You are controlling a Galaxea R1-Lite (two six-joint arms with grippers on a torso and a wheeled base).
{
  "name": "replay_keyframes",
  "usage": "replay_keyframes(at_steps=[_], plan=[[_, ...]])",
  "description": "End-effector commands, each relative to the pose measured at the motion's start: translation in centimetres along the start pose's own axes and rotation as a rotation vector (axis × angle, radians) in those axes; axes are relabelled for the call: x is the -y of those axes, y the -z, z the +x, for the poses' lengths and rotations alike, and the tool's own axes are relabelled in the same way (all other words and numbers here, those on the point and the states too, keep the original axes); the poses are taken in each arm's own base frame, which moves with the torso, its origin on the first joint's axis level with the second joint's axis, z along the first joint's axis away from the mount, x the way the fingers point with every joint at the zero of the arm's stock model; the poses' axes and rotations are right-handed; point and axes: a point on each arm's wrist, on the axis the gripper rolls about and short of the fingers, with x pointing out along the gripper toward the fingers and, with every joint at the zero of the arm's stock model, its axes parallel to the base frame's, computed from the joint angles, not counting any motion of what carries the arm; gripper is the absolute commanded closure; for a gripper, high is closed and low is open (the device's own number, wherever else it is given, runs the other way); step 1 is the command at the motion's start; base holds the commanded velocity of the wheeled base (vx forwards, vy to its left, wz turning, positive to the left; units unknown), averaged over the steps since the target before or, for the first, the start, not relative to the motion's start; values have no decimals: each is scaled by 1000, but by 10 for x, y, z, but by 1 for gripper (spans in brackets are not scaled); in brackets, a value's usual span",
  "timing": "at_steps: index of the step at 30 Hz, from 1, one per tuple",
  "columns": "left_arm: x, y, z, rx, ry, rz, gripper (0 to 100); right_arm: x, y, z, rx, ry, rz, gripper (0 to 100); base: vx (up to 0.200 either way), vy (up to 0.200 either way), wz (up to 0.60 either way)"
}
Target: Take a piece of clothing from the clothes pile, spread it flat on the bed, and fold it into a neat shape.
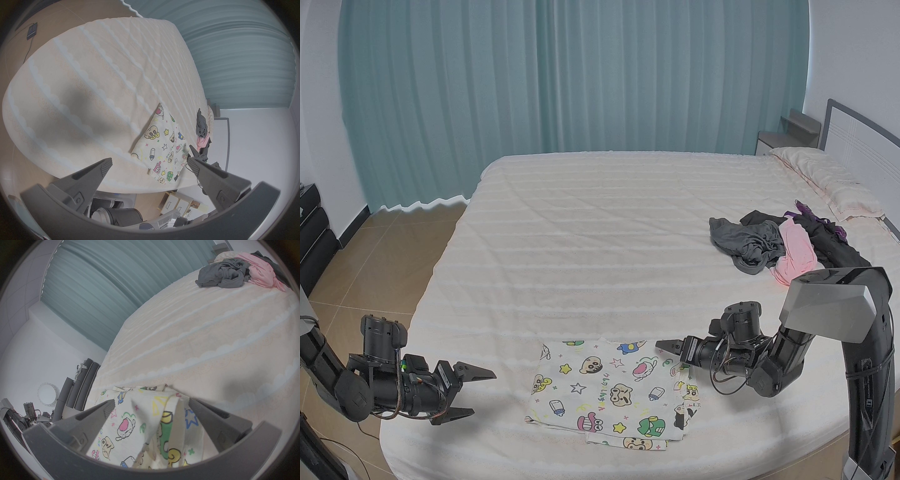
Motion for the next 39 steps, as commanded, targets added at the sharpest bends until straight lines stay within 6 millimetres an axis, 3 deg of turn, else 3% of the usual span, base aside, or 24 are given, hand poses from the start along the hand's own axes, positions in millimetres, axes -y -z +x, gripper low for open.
replay_keyframes(at_steps=[1, 21, 22, 24, 26, 30, 33, 34, 35, 37, 39], plan=[[0, 0, 0, 0, 0, -1, 0, 7, 3, 4, -3, 16, 11, 100, 0, 0, 0], [-1, 0, 1, -2, -2, -3, 0, 24, -10, -1, 34, 44, 46, 100, 0, 0, 0], [-1, 0, 1, -2, -2, -3, 0, 24, -10, -2, 35, 45, 47, 0, 0, 0, 0], [-1, 0, 1, -1, -4, -3, 0, 23, -10, -2, 36, 42, 49, 0, 0, 0, 0], [1, -3, 3, 9, -8, 0, 0, 18, -14, -16, 52, 44, 73, 0, 0, 0, 0], [14, -14, 17, 90, -39, 41, 0, 15, 1, -45, 8, 68, 85, 0, 0, 0, 0], [30, -13, 44, 131, -92, 113, 0, 12, 20, -51, -28, 60, 72, 0, 0, 0, 0], [30, -13, 44, 131, -92, 113, 0, 12, 20, -51, -28, 60, 72, 0, 0, 0, 0], [42, -19, 67, 181, -124, 166, 0, 12, 32, -47, -48, 56, 61, 0, 0, 0, 0], [44, -19, 82, 184, -146, 197, 0, 13, 36, -45, -43, 59, 53, 0, 0, 0, 0], [45, -11, 112, 140, -178, 292, 0, 13, 39, -45, -26, 89, 37, 0, 0, 0, 0]])
